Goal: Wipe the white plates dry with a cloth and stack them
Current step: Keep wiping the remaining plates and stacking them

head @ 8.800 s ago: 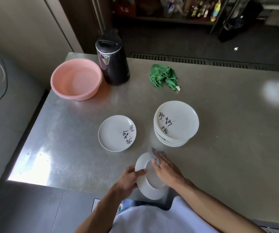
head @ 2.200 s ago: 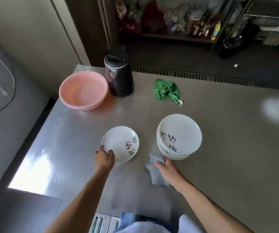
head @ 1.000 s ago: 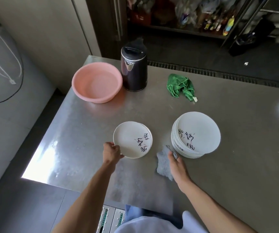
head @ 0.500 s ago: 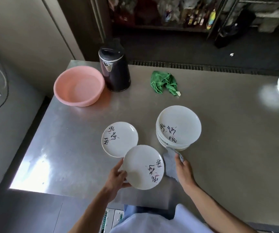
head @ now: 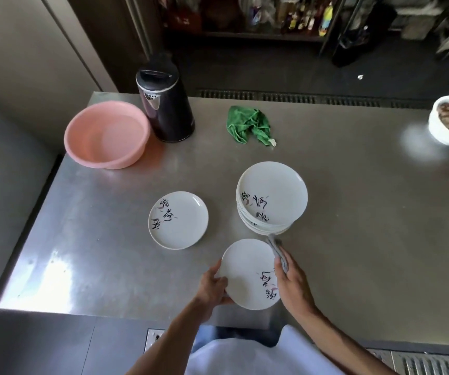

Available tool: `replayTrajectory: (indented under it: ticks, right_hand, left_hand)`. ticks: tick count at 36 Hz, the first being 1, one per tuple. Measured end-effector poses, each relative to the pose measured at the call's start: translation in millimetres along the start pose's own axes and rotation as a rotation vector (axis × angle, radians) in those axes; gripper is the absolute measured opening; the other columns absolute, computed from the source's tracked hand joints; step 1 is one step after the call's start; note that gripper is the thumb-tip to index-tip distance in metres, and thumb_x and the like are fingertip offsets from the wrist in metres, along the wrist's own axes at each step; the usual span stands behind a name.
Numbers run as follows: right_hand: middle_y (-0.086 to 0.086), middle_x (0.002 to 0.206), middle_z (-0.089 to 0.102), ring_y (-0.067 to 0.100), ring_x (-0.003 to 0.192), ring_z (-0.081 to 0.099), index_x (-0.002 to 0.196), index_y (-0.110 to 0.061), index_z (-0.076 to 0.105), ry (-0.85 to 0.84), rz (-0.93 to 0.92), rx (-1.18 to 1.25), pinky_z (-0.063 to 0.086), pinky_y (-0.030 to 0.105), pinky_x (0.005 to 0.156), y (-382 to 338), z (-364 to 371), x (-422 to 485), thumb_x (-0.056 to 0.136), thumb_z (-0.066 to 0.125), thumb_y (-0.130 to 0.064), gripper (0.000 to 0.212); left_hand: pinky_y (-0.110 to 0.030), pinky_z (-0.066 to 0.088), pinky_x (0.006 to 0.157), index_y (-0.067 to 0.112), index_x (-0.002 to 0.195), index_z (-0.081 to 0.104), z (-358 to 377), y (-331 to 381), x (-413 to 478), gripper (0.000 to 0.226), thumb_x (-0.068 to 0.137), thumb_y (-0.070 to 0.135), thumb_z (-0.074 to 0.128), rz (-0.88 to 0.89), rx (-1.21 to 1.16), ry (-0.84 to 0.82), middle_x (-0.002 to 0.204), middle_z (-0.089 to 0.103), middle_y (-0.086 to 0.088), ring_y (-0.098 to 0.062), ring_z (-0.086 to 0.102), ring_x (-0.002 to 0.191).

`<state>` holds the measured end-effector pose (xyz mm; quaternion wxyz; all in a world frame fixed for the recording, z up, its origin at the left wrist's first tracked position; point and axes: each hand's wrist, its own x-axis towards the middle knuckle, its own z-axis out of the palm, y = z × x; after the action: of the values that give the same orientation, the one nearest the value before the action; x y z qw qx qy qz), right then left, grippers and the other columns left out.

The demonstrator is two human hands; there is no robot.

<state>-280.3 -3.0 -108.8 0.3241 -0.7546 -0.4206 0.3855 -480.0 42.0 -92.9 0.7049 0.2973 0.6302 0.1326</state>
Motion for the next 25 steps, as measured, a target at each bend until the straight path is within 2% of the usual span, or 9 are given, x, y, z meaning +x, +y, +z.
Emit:
replayTrajectory:
  ticks: [2,5,8,10,12,15,20,23,25]
  right_hand:
    - [-0.007,0.154,0.043,0.008,0.142,0.037,0.149,-0.023,0.045,-0.066,-0.038,-0.076,0.03,0.017,0.114,5.1,9.4,1.8,0.104,0.046,-0.026,0.045]
    - [0.01,0.151,0.045,0.029,0.143,0.036,0.144,-0.012,0.05,-0.124,-0.166,-0.316,0.023,0.045,0.122,12.6,27.6,8.0,0.103,0.045,-0.028,0.045]
    - [0.004,0.164,0.025,0.025,0.152,0.017,0.155,-0.021,0.031,-0.342,-0.135,-0.48,0.005,0.038,0.125,13.3,43.8,12.8,0.107,0.033,-0.036,0.051]
    - [-0.007,0.166,0.01,0.016,0.154,0.004,0.157,-0.03,0.022,-0.448,-0.125,-0.47,0.003,0.035,0.125,12.6,48.8,13.6,0.108,0.03,-0.039,0.051]
    - [-0.021,0.161,0.009,0.006,0.151,0.003,0.155,-0.033,0.027,-0.533,-0.178,-0.389,0.002,0.027,0.124,6.8,46.1,10.7,0.108,0.033,-0.038,0.049]
    - [-0.029,0.156,0.018,-0.008,0.146,0.005,0.152,-0.034,0.036,-0.652,-0.261,-0.359,0.002,0.013,0.119,-0.7,29.3,2.9,0.107,0.037,-0.037,0.045]
    - [-0.03,0.142,0.042,-0.005,0.143,0.029,0.141,-0.026,0.056,-0.49,-0.231,-0.306,0.014,0.005,0.112,8.8,4.6,-5.3,0.104,0.049,-0.03,0.037]
    - [-0.04,0.142,0.031,-0.008,0.143,0.025,0.138,-0.03,0.058,-0.399,-0.267,-0.283,0.013,0.007,0.114,11.7,5.6,-0.2,0.103,0.05,-0.023,0.036]
    - [-0.034,0.148,0.026,-0.009,0.143,0.015,0.142,-0.027,0.054,-0.257,-0.366,-0.342,0.014,0.021,0.121,8.0,13.2,9.7,0.101,0.052,-0.017,0.042]
  left_hand:
    - [-0.048,0.064,0.076,0.031,0.152,0.043,5.0,0.5,1.0,0.069,0.096,-0.007,0.034,-0.018,-0.004,-0.013,0.115,0.065,-0.021,-0.035,0.069,0.093]
    - [-0.047,0.064,0.076,0.031,0.155,0.041,10.2,1.8,2.0,0.069,0.096,-0.005,0.036,-0.03,0.024,-0.039,0.103,0.068,-0.016,-0.028,0.07,0.08]
    - [-0.045,0.064,0.076,0.032,0.154,0.042,14.3,5.0,1.3,0.065,0.098,-0.002,0.039,-0.024,0.03,-0.062,0.103,0.073,-0.018,-0.025,0.074,0.08]
    - [-0.041,0.064,0.075,0.034,0.149,0.047,14.9,8.6,-1.4,0.055,0.102,0.004,0.042,-0.011,0.0,-0.079,0.11,0.076,-0.016,-0.027,0.076,0.087]
    - [-0.044,0.064,0.082,0.031,0.145,0.052,11.9,12.2,-2.7,0.042,0.107,0.014,0.046,0.01,-0.024,-0.095,0.114,0.076,-0.013,-0.03,0.076,0.097]
    - [-0.051,0.06,0.091,0.029,0.147,0.051,2.8,15.2,0.4,0.042,0.108,0.015,0.041,0.021,-0.026,-0.076,0.12,0.074,-0.015,-0.035,0.073,0.104]
    - [-0.044,0.063,0.08,0.034,0.15,0.047,-9.1,15.5,4.1,0.052,0.106,0.009,0.037,0.034,0.018,-0.073,0.119,0.072,-0.02,-0.032,0.074,0.093]
    - [-0.039,0.062,0.073,0.036,0.149,0.048,-9.8,15.9,7.9,0.054,0.103,0.009,0.038,0.032,0.046,-0.084,0.118,0.072,-0.019,-0.026,0.072,0.085]
    - [-0.038,0.063,0.073,0.036,0.149,0.048,-8.4,16.1,9.0,0.055,0.103,0.009,0.037,0.031,0.057,-0.087,0.12,0.071,-0.018,-0.025,0.072,0.085]
